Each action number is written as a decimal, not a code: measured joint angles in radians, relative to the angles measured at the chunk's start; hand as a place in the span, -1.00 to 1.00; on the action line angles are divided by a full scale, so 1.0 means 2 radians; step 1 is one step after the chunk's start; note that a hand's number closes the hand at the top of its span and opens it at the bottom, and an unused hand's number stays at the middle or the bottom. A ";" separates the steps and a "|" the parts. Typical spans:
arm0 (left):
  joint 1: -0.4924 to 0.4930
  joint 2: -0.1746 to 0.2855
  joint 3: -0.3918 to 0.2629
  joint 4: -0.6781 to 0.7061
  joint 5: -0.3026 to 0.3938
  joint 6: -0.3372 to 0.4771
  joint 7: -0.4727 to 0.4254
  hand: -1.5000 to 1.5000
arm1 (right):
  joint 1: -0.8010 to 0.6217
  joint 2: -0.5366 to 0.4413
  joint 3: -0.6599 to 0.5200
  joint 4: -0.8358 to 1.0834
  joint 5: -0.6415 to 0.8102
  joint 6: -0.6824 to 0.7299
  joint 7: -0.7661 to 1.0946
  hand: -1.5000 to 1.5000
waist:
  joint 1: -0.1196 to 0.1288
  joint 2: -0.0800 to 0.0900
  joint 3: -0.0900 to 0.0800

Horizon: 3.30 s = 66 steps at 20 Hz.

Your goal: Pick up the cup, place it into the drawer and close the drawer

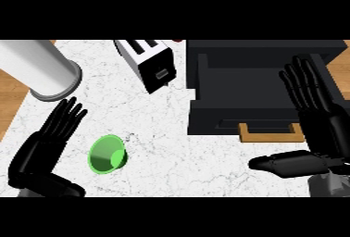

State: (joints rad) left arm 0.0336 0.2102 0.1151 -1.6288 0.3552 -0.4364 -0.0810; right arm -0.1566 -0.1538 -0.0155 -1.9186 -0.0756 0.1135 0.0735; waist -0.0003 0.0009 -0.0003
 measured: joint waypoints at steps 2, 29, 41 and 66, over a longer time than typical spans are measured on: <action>0.005 0.006 0.010 0.038 -0.011 -0.016 -0.029 -1.00 | -0.008 -0.002 -0.004 -0.006 -0.001 -0.002 0.010 -1.00 | 0.000 0.000 0.000; -0.185 0.026 0.036 0.618 -0.215 0.039 -0.394 -1.00 | -0.056 -0.015 -0.042 0.022 -0.018 0.021 0.019 -1.00 | -0.007 0.002 -0.001; -0.224 0.011 0.030 0.691 -0.234 0.064 -0.443 -1.00 | -0.055 -0.024 -0.052 0.010 -0.033 0.031 0.039 -1.00 | -0.011 0.003 -0.001; -0.250 -0.032 0.087 0.650 -0.196 0.183 -0.506 1.00 | -0.059 -0.031 -0.061 0.029 -0.030 0.038 0.025 -1.00 | -0.009 0.004 -0.002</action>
State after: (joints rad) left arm -0.4661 0.1463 0.2892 -0.3282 -0.0368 -0.0699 -1.0931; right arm -0.2736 -0.2150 -0.1382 -1.8601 -0.1351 0.1892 0.1242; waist -0.0179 0.0098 -0.0036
